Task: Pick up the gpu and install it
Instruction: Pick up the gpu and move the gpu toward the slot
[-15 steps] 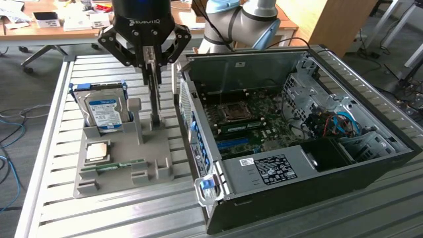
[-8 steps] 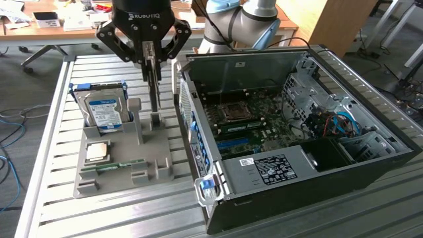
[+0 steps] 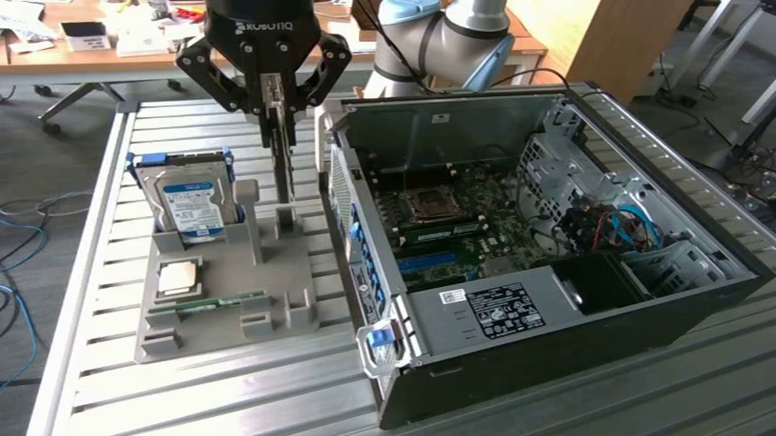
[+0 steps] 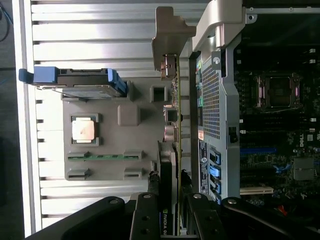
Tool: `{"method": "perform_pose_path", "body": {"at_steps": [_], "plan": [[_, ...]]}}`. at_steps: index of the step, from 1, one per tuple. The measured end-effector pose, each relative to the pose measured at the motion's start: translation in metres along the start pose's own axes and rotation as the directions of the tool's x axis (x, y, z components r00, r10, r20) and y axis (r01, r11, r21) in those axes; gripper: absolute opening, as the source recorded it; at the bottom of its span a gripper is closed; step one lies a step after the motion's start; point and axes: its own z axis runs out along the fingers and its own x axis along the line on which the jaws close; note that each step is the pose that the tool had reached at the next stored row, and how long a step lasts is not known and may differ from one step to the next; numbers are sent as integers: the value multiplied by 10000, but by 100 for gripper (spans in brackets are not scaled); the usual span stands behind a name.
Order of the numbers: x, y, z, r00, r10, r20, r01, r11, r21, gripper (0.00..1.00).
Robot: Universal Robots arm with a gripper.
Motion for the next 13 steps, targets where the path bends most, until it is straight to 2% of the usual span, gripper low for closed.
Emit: {"method": "perform_pose_path", "body": {"at_steps": [13], "plan": [[-1,2,-47,10000,0,0,0,10000,0,27]]}}
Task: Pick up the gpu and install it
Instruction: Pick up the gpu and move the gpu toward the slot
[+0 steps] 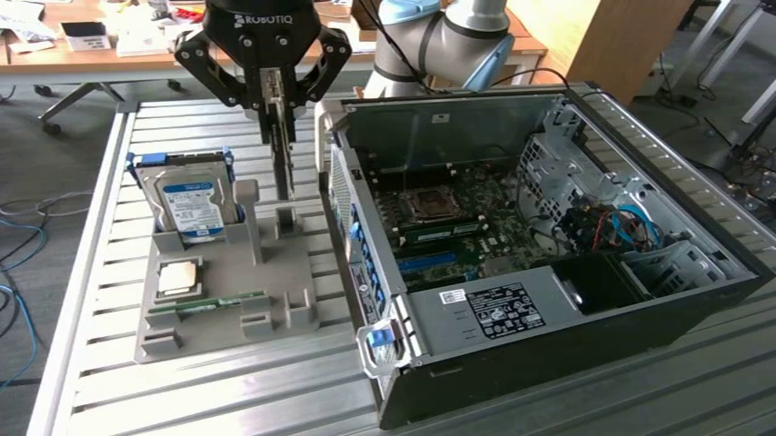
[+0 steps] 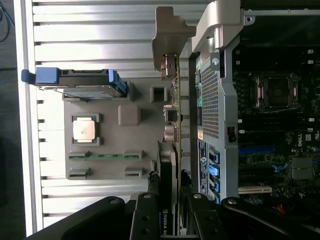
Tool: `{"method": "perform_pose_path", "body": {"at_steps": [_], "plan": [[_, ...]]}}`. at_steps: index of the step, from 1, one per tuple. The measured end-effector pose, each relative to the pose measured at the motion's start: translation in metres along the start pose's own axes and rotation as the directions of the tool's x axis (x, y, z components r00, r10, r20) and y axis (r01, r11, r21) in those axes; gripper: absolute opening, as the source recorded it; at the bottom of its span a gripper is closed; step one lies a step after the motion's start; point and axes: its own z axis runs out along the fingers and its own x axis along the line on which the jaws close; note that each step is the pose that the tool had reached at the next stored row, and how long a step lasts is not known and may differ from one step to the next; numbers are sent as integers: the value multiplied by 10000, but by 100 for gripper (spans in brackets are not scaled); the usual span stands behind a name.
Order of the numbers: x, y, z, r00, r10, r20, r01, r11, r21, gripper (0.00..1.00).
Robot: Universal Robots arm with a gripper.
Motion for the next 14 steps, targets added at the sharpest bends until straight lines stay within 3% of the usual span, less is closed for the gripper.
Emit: {"method": "perform_pose_path", "body": {"at_steps": [14], "plan": [[-85,4,2,10000,0,0,0,10000,0,27]]}}
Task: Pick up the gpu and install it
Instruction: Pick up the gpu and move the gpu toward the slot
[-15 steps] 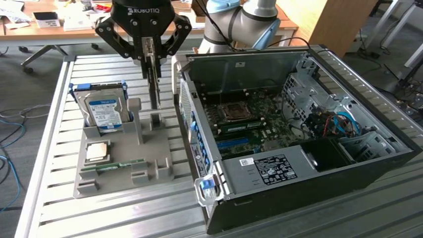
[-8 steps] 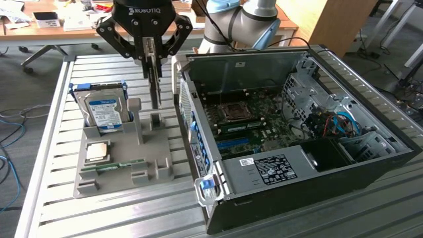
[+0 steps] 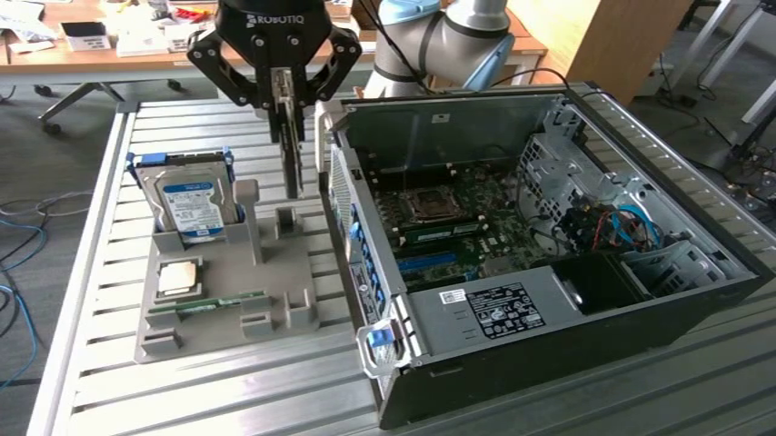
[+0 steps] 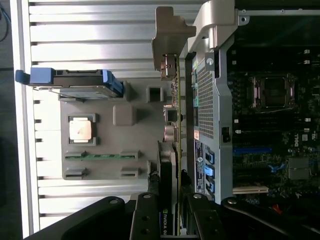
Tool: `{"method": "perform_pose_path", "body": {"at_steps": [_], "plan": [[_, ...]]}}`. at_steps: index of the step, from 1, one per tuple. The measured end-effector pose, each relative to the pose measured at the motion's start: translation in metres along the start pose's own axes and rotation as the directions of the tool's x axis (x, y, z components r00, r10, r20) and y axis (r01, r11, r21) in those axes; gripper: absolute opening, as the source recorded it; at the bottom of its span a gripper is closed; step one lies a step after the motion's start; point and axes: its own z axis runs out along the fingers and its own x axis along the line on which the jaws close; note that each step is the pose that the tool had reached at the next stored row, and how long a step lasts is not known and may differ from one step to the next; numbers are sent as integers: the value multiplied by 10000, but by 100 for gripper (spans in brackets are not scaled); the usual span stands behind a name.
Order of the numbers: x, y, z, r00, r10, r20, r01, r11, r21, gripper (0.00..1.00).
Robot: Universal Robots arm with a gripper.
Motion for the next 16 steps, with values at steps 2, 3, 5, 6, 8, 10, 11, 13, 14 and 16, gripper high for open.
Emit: {"method": "perform_pose_path", "body": {"at_steps": [2,3,5,6,8,10,11,13,14,16], "plan": [[-26,1,1,10000,0,0,0,10000,0,27],[-39,2,1,10000,0,1,0,10000,0,27],[-68,3,1,10000,0,0,0,10000,1,27],[-82,4,2,10000,-1,0,1,10000,1,27],[-115,5,3,10000,-1,0,1,10000,1,27],[-152,7,4,10000,-1,0,1,10000,0,27],[-171,8,4,10000,-1,0,1,10000,0,27],[-209,10,6,10000,0,1,0,10000,0,27],[-228,11,6,10000,0,0,0,10000,0,27],[-268,13,7,10000,0,1,0,10000,-1,27]]}}
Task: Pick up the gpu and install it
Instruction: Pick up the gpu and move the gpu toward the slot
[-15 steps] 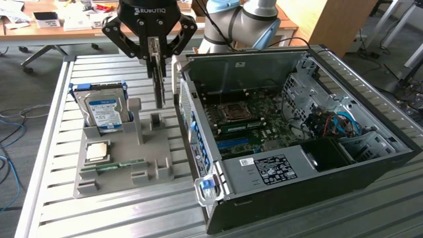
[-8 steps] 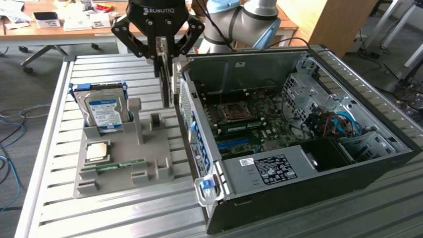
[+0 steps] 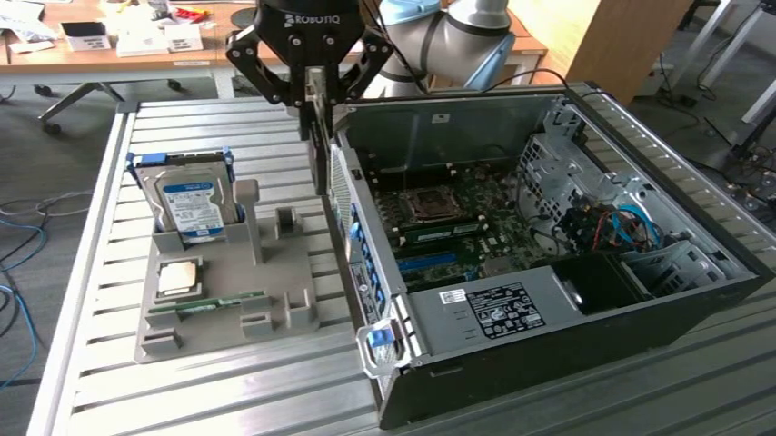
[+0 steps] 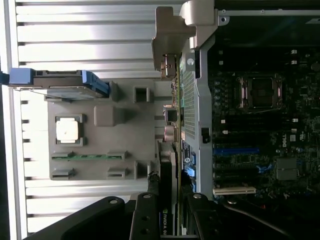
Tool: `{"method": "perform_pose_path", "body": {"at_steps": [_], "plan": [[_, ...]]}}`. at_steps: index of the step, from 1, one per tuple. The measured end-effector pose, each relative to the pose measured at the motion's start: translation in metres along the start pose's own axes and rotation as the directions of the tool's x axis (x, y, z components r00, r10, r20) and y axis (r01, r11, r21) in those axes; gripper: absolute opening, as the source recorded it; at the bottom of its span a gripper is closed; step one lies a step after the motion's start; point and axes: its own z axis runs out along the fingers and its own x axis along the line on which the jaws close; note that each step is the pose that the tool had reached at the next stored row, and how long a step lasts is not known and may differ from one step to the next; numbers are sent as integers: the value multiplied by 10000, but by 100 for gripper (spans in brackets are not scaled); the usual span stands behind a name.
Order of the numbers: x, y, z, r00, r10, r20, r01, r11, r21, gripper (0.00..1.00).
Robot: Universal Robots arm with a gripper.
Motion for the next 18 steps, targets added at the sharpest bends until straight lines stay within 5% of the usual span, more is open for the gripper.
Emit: {"method": "perform_pose_path", "body": {"at_steps": [18], "plan": [[-425,20,10,10000,1,-1,-1,10000,1,27]]}}
